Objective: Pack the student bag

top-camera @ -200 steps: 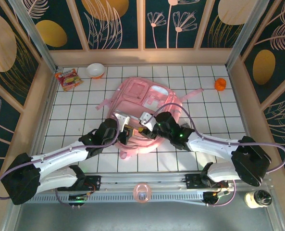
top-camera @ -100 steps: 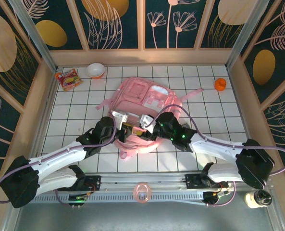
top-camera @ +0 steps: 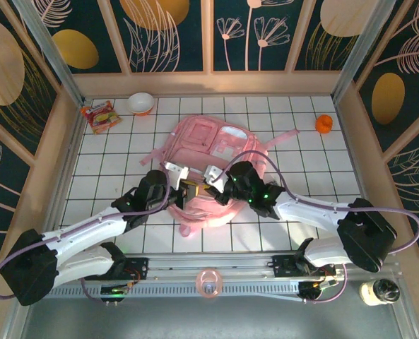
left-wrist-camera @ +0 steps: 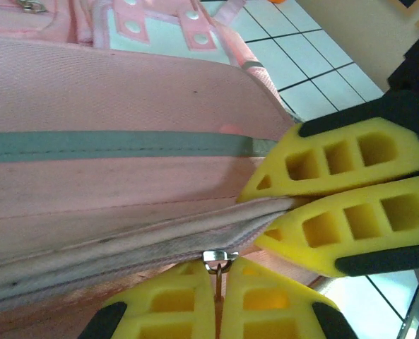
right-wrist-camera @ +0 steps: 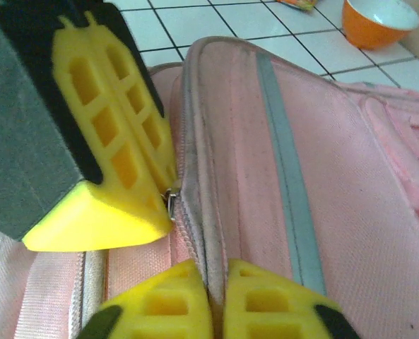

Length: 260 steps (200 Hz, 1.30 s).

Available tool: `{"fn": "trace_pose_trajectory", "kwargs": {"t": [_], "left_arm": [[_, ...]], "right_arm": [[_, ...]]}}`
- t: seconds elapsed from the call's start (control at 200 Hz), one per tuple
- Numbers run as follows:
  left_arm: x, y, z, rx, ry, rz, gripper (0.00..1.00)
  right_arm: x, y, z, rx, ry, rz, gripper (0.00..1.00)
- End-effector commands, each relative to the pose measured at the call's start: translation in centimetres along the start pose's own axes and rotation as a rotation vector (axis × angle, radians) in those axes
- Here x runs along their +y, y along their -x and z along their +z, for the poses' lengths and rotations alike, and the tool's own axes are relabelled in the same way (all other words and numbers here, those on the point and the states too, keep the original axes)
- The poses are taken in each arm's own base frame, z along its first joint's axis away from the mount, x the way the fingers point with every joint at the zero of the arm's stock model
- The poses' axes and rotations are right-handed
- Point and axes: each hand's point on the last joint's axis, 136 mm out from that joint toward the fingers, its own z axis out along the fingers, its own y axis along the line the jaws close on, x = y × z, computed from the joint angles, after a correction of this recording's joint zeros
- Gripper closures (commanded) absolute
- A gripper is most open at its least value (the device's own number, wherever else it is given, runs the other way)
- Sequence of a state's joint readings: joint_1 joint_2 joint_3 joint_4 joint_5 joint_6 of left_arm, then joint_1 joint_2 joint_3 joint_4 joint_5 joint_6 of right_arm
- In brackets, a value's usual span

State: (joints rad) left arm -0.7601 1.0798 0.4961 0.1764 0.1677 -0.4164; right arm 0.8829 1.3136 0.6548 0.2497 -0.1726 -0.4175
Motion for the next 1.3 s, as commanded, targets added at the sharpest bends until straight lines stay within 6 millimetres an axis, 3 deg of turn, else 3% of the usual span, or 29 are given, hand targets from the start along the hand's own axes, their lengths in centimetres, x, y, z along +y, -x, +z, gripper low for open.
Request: {"fn": "trace_pose_trajectory", "kwargs": {"t": [0.0, 0.21, 0.375, 0.475, 0.55, 0.636, 0.786, 0.911, 0.976, 1.026, 1.131, 1.296], "left_arm": [[1.6, 1.3, -0.9, -0.024, 0.070, 0.015, 1.00], [6.0, 1.7, -2.4, -0.019, 0.219, 0.055, 1.00], [9.2, 2.5, -3.3, -0.040, 0.309, 0.041, 1.00], [7.2, 2.9, -2.9, -0.045, 0.190, 0.077, 1.00], [5.0, 3.3, -2.7, -0.058, 0.066, 0.095, 1.00], [4.2, 3.3, -2.7, -0.056, 0.023, 0.103, 1.00], [3.7, 3.3, -2.7, -0.048, -0.005, 0.107, 1.00], [3.1, 3.4, -2.8, -0.051, -0.037, 0.110, 1.00], [2.8, 3.4, -2.8, -0.048, -0.052, 0.109, 1.00], [3.1, 3.4, -2.8, -0.047, -0.035, 0.100, 1.00], [5.1, 3.0, -2.9, -0.038, 0.076, 0.068, 0.96], [9.3, 2.2, -3.5, -0.012, 0.259, 0.058, 0.93]], "right_arm": [[-2.8, 0.8, -1.8, -0.020, -0.090, -0.013, 1.00], [-3.0, 2.2, -5.2, -0.141, 0.057, -0.018, 1.00], [-4.1, 1.2, -6.3, -0.096, 0.065, -0.036, 1.00], [-5.6, -0.3, -5.9, -0.007, -0.001, -0.026, 1.00], [-5.9, -0.1, -5.3, 0.035, -0.015, 0.018, 0.68], [-5.3, 1.2, -4.2, 0.039, -0.040, 0.029, 0.52], [-3.3, 3.0, -1.4, 0.032, -0.049, -0.021, 0.45], [-3.1, 3.4, 0.8, 0.034, -0.044, 0.004, 0.43], [-3.2, 3.5, 1.8, 0.041, -0.043, 0.012, 0.47], [-3.2, 3.5, 2.3, 0.050, -0.032, 0.012, 0.56], [-3.0, 3.9, 1.9, 0.041, -0.005, -0.003, 1.00], [-1.8, 4.5, -1.7, -0.072, 0.161, -0.017, 1.00]]}}
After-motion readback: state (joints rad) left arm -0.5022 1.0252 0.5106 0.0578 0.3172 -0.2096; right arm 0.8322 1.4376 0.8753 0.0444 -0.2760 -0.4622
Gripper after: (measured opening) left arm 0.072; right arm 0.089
